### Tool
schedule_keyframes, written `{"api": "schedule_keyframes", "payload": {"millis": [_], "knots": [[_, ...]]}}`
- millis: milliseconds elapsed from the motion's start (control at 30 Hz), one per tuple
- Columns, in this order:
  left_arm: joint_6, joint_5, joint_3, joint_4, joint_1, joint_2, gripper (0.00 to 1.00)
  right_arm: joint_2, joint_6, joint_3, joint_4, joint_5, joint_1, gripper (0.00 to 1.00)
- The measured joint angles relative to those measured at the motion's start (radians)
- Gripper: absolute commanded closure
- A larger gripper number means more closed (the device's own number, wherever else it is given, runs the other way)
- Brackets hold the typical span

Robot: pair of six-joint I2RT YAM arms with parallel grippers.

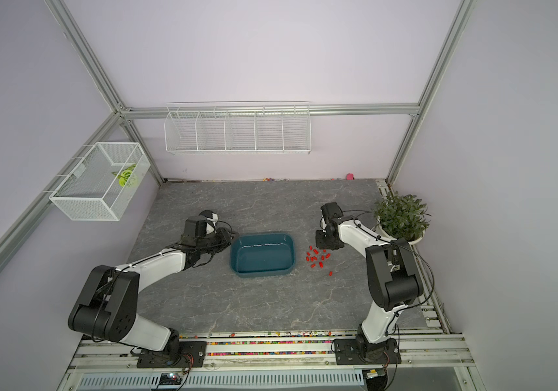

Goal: Take the screw protection sleeves out of the storage box
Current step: Place the screw protection sleeve at the center of the board, then adjust the storage box at the center of the board.

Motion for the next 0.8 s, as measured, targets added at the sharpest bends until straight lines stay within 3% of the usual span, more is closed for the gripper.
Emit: {"api": "schedule_keyframes", "payload": {"millis": [267,500,800], "knots": [[0.0,-0.009,-0.008,0.002,0.0,-0.031,0.61,-0.154,0.0,-0.054,0.01,-0.039,0.0,0.63],[0.0,-0.028,-0.064,0.017,0.0,-0.14,0.6,-0.315,-0.003,-0.074,0.047,-0.091,-0.001,0.62],[0.001,-0.097,-0.083,-0.02,0.0,-0.238,0.59,-0.358,-0.011,-0.09,0.08,-0.207,0.002,0.58]]}}
